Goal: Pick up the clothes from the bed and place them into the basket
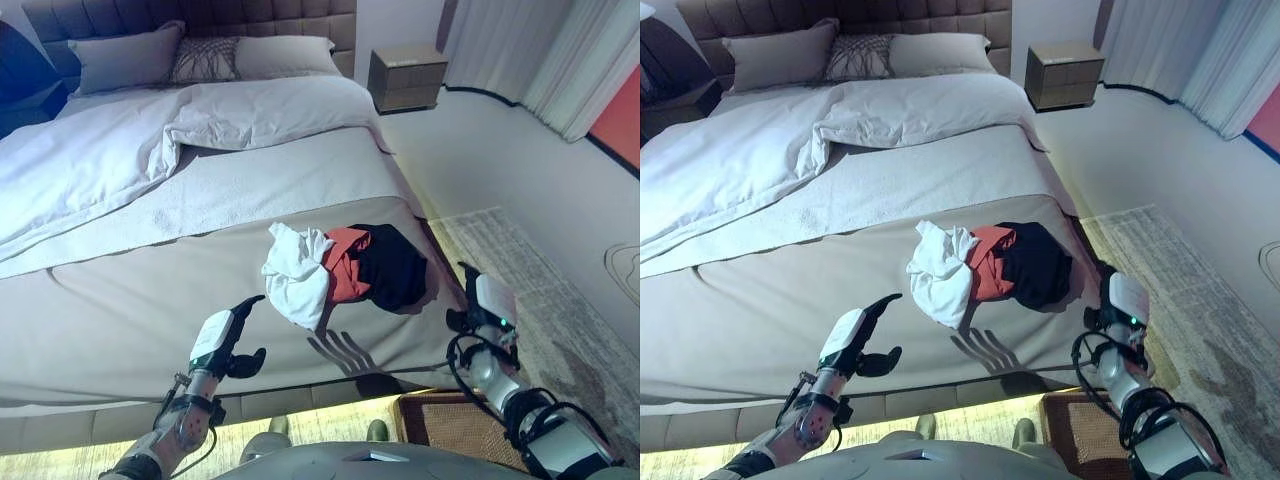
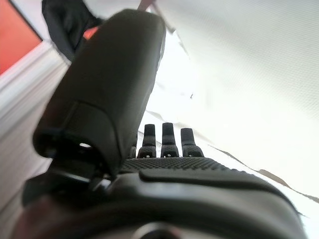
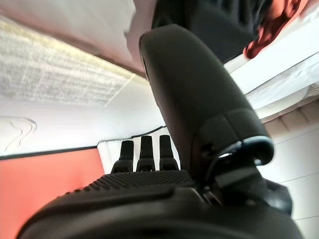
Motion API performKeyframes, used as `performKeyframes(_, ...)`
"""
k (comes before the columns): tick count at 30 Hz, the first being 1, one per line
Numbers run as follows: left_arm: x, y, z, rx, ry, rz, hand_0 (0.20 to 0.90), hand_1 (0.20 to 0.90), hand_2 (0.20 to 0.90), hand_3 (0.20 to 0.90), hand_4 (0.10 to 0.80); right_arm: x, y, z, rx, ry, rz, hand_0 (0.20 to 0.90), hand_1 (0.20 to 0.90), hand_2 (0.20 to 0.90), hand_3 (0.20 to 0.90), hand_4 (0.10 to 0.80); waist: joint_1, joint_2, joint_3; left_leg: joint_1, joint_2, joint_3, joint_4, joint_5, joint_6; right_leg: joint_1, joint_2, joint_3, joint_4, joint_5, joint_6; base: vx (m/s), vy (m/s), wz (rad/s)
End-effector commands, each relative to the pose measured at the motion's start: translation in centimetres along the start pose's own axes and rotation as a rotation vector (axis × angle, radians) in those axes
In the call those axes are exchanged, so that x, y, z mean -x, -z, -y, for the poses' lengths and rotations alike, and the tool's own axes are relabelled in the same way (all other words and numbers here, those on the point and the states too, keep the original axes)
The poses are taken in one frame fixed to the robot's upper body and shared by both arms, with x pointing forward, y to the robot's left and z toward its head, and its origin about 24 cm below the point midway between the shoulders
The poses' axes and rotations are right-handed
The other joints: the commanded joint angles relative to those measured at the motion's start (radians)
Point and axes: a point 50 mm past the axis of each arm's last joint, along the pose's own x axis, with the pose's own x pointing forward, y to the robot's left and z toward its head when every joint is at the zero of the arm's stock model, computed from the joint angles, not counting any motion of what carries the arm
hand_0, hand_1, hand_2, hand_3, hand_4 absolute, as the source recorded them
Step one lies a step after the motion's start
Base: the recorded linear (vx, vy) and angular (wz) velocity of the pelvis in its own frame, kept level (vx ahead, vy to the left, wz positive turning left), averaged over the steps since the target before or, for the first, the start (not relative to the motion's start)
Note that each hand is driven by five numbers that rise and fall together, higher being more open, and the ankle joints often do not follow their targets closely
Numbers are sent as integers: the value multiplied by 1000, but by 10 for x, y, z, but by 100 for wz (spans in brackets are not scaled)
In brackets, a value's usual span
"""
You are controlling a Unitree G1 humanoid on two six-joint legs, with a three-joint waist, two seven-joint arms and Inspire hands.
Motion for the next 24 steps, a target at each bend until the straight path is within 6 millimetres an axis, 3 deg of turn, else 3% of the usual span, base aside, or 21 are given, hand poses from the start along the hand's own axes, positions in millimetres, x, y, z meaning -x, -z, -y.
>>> performKeyframes(1,-52,-49,-56,43,-154,286,900,900,900,900,800,-60,-61,71,-85,250,102,900,900,900,900,800,23,-42,100,-59,-55,-7,142,-154,27,-24,-55,20,160,-154,-21,-345,24,18)
performKeyframes(2,-64,-64,-63,58,-167,350,900,900,900,900,800,-73,-74,95,-102,312,117,900,900,900,900,800,23,-28,150,-117,-63,-23,176,-143,24,-78,-54,16,195,-157,-30,-309,22,17)
performKeyframes(3,-64,-65,-63,59,-167,350,900,900,900,900,800,-73,-74,95,-102,313,117,900,900,900,900,800,22,-28,149,-120,-63,-23,178,-143,24,-80,-54,16,197,-157,-30,-363,52,22)
performKeyframes(4,-70,-82,-68,93,-187,411,900,900,900,900,800,-82,-88,115,-118,364,141,900,900,900,900,800,22,-15,192,-172,-71,-33,210,-136,23,-131,-51,12,236,-167,-42,-225,49,21)
performKeyframes(9,-71,-105,-75,163,-213,510,900,900,900,900,800,-92,-103,146,-159,423,157,900,900,900,900,800,36,-2,257,-314,-99,-46,374,-161,20,-254,-61,-11,390,-214,-69,-165,38,8)
performKeyframes(19,-62,-119,-89,239,-232,593,900,900,900,900,800,-107,-103,190,-100,394,118,900,900,900,900,800,87,16,318,-542,-148,-63,739,-280,56,-449,-102,-31,787,-357,-123,-45,9,20)
performKeyframes(24,-56,-124,-97,258,-252,633,900,900,900,900,800,-111,-110,213,-85,423,111,900,900,900,900,800,108,27,339,-625,-174,-58,899,-354,81,-544,-123,-26,955,-421,-125,9,-4,10)
